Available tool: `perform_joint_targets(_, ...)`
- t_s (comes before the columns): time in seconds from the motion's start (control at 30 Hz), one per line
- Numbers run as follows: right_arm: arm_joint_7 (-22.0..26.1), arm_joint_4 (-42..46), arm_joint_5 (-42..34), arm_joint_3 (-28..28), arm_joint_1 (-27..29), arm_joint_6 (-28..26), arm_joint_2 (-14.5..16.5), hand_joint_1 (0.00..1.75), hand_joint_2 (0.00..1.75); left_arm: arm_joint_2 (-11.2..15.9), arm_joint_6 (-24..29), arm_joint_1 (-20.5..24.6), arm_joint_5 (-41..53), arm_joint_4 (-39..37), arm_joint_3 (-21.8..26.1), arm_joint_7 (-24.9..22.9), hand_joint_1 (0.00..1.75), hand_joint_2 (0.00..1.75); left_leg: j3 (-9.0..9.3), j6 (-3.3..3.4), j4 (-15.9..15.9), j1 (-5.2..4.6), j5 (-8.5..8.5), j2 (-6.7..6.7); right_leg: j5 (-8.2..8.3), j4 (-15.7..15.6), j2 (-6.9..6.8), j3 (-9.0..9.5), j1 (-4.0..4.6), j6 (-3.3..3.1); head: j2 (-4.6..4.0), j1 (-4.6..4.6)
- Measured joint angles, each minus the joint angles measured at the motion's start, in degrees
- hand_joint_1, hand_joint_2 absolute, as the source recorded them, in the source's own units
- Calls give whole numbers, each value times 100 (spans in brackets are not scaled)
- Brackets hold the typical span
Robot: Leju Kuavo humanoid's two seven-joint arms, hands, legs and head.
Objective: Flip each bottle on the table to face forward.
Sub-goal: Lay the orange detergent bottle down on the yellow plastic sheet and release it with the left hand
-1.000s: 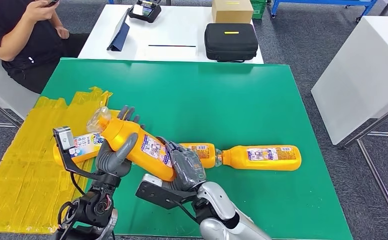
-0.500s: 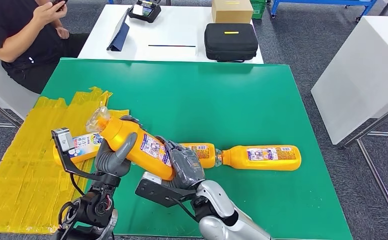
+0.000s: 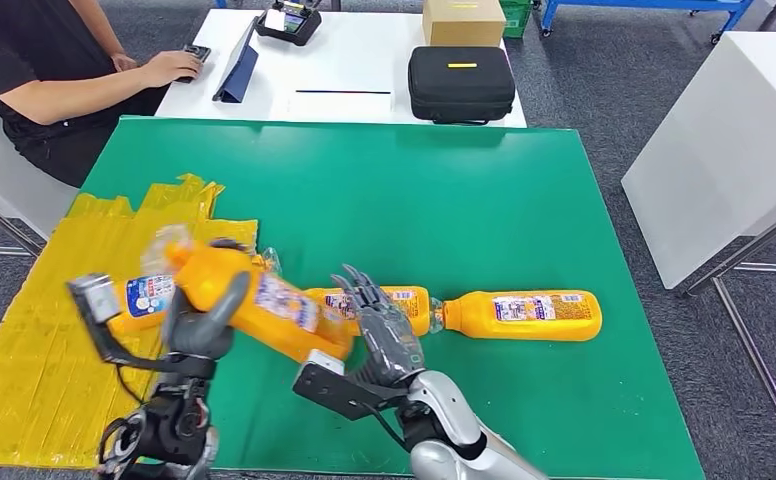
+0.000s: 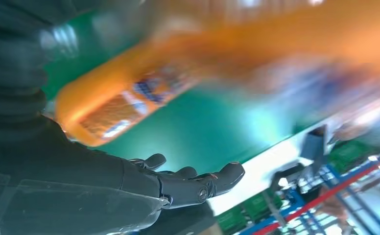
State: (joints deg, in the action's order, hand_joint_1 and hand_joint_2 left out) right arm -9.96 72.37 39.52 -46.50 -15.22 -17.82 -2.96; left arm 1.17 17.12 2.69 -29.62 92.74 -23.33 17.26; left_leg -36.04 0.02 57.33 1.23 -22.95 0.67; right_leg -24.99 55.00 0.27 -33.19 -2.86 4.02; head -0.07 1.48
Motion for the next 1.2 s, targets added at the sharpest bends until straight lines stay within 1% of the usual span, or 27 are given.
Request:
perform_joint_targets(0.07,11,124,82,96,172,-29,-110,0,0,62,175,-226,567,156,416,31,175,175,-2,0,0,1,-1,0,-1,0,-1,-3,0,-1,0,0)
perform_joint_targets(0.17,11,328,180,217,360,-24,-213,0,0,89,201,-452,1089,322,1030,2,175,175,-4,-1,-1,1,-2,0,-3,0,-1,-8,1,-2,0,0)
perform_joint_targets(0.23,7,412,212,267,420,-18,-246,0,0,91,229,-525,1256,386,1287,-10,175,175,-5,-2,-1,1,-2,0,-3,0,-2,-8,0,-2,0,-1)
perform_joint_targets(0.3,-2,488,261,311,467,4,-261,0,0,91,445,-566,1683,424,1448,1,175,175,-5,-1,-1,1,-2,-1,-3,0,-2,-7,0,-2,0,-2)
perform_joint_targets(0.37,-14,613,352,375,556,79,-264,0,0,113,855,-597,2497,440,1605,-10,175,175,-5,-1,-1,0,-1,-1,-2,0,-1,-6,0,-1,0,-3)
perform_joint_targets(0.5,-13,919,503,522,756,323,-283,0,0,314,1737,-598,4740,371,1890,-153,175,175,-4,-1,-1,2,0,-1,-2,0,-4,-9,0,-1,0,1)
perform_joint_targets(0.57,16,1014,514,570,788,421,-294,0,0,433,2023,-490,5723,185,1906,-282,175,175,-4,0,-1,2,2,-3,-2,0,-13,-8,1,-1,0,-1)
perform_joint_targets(0.7,58,1125,512,622,795,513,-293,0,0,555,2189,-239,6696,-241,1865,-535,175,175,-4,2,-1,2,5,-7,-1,0,-19,-8,0,-2,0,-1)
perform_joint_targets(0.73,67,1139,510,628,795,547,-294,0,0,567,2201,-160,7106,-352,1845,-669,175,175,-4,3,0,1,6,-7,0,0,-20,-9,0,-2,0,-1)
perform_joint_targets(0.8,81,1165,507,631,790,643,-292,0,0,561,2209,60,8452,-638,1817,-1033,175,175,-4,6,1,0,10,-15,0,-1,-28,-6,-1,-2,0,-2)
perform_joint_targets(0.87,80,1198,494,625,779,732,-288,0,0,540,2210,373,9834,-1023,1787,-1408,175,175,-5,9,1,-1,13,-24,0,-1,-37,-1,-2,-1,0,-3)
perform_joint_targets(0.93,70,1235,470,610,764,787,-286,0,0,533,2204,730,10632,-1524,1682,-1780,175,175,-4,9,1,-2,14,-26,3,-1,-37,2,-2,1,0,-1)
perform_joint_targets(1.03,61,1287,432,586,758,820,-292,0,0,533,2196,1249,11257,-2377,1443,-2220,175,175,-3,6,1,-1,17,-23,7,0,-33,0,-1,3,0,-1)
perform_joint_targets(1.1,58,1321,418,571,765,828,-302,0,0,534,2194,1503,11488,-2880,1285,-2349,175,175,-3,4,1,-1,18,-24,7,0,-32,0,-1,3,0,-2)
perform_joint_targets(1.2,64,1383,414,558,816,886,-314,0,0,536,2100,1753,11698,-3533,1049,-2467,175,175,-4,4,1,-1,18,-23,7,1,-30,-1,-1,3,0,-2)
